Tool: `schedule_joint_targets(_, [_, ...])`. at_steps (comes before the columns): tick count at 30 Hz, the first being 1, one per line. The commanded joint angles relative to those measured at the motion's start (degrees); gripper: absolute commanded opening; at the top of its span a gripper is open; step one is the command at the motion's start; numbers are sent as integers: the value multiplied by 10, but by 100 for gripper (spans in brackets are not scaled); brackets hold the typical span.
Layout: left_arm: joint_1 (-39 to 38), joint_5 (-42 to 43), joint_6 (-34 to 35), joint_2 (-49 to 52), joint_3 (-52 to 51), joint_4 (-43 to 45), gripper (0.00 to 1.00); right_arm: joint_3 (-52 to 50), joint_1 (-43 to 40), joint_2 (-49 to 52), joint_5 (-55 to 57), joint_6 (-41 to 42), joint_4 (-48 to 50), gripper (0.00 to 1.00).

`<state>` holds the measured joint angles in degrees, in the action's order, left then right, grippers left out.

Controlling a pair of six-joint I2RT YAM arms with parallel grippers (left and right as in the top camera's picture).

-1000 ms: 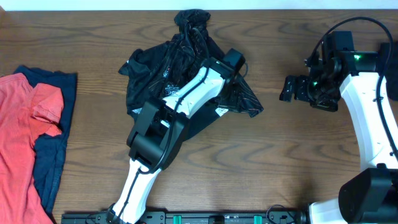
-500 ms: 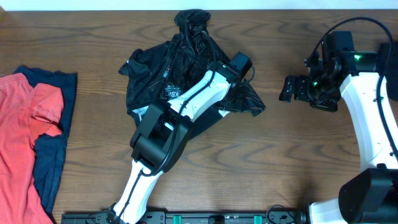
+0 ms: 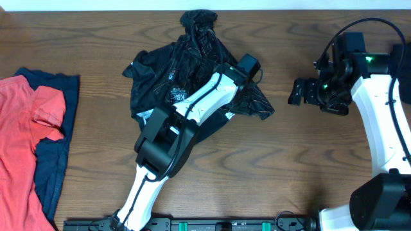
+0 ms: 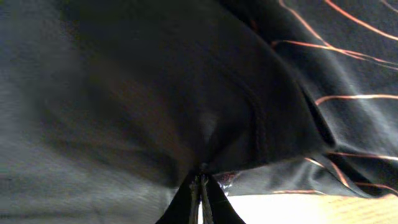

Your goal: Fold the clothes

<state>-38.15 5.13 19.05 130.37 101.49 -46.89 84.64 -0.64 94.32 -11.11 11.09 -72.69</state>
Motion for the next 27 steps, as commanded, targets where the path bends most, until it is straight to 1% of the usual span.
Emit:
schedule_joint_targets(1, [0, -68, -6, -22, 9, -4, 6, 7, -2, -3, -7, -9, -2, 99])
schedule_joint_targets(4, [0, -111, -10, -56, 17, -4, 6, 7, -2, -3, -7, -9, 0, 99])
schedule_joint_targets(10, [2, -155, -14, -155, 24, -10, 6, 7, -2, -3, -7, -9, 5, 99])
schedule_joint_targets(16, [22, -212, -12, -228, 24, -62, 6, 7, -2, -3, -7, -9, 13, 99])
schedule_joint_targets(21, [66, -207, -10, -243, 23, -129, 6, 7, -2, -3, -8, -9, 14, 99])
schedule_joint_targets(23, [80, -175, -12, -236, 20, -146, 7, 7, -2, -3, -10, -9, 14, 99])
schedule_joint_targets(24, [85, -154, -12, -231, 16, -148, 22, 7, -2, -3, -12, -9, 14, 99])
schedule_joint_targets(25, [91, -124, -15, -224, 10, -149, 42, 7, -2, -3, -12, -9, 14, 99])
schedule_joint_targets(26, [94, -100, -16, -217, 5, -146, 49, 7, -2, -3, -12, -9, 14, 99])
schedule_joint_targets(27, [95, -79, -23, -207, 1, -141, 60, 7, -2, -3, -12, -9, 14, 99])
